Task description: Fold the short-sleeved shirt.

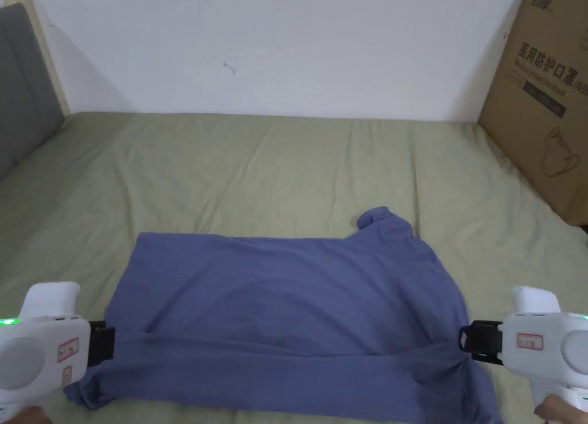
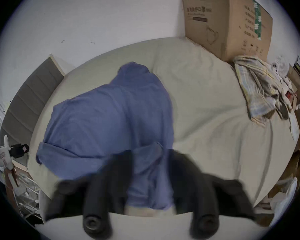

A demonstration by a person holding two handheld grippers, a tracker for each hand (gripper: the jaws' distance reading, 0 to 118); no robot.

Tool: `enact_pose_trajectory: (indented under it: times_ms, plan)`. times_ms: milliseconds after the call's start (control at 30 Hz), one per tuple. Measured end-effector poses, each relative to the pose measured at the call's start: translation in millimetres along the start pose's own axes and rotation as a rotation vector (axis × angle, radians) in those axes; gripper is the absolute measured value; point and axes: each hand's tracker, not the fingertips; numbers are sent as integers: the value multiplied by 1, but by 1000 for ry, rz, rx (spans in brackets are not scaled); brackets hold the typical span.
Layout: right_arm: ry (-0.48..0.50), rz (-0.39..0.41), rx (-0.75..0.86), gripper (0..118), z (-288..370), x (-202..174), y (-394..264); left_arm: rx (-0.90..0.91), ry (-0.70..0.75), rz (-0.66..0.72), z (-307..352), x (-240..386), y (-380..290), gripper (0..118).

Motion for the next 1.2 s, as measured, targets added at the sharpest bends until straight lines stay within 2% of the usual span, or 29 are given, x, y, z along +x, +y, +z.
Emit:
enact_pose_trajectory:
  times_ms: [33,67,133,300,367,400,433,467,500,533,667,867,933,1000,1033,1067,1100,1133,1167,1200]
  plan:
    - [-11,7,-5,18,-6,-5,2,-15,6,-12,-6,5,0,11]
    - [-32,-2,-1,0,-13,-9,1,-19,12,-17,-10,9,-1,0]
    - [-10,13,-28,0,-27,-11,4,-52,-19,4,-21,13,-2,0]
    - [13,-54,-25,0,-58,-7,51,-66,-14,7,-42,18,15,0]
    - [15,-46,-10,0,-70,-5,74,-63,-23,17,-49,17,26,0]
    - [-5,-41,0,3,-77,-5,88,-63,-27,24,-54,18,32,0]
    - [-9,-23,1,19,-87,-4,101,-63,-30,28,-58,18,38,0]
    - [-4,-10,-9,50,-96,-1,113,-63,-29,27,-62,19,42,0]
    - [2,1,-33,73,-109,0,126,-62,-26,26,-66,20,47,0]
    - [2,25,-53,77,-123,1,136,-58,-25,22,-72,21,50,0]
    - [-58,109,-80,77,-172,1,171,-71,-25,3,-91,26,62,0]
    - [-47,107,-133,77,-230,-5,189,-112,-7,3,-121,26,68,0]
    - [-70,125,-175,77,-247,-4,187,-122,-4,5,-127,25,66,0]
    - [-56,104,-181,76,-249,-2,183,-132,-1,1,-130,25,65,0]
    - [-52,93,-169,75,-243,-3,183,-136,0,-1,-131,26,65,0]
    - [-60,102,-154,65,-238,-6,182,-138,0,-1,-130,27,65,0]
    - [-94,135,-146,50,-234,-10,182,-140,-2,-1,-130,28,65,0]
    - [-116,141,-135,25,-230,-10,183,-142,-5,-3,-131,28,65,0]
    - [-75,110,-144,2,-229,-9,185,-142,-4,-5,-131,29,65,0]
    - [-76,82,-162,2,-229,-8,186,-141,-2,-5,-130,29,66,0]
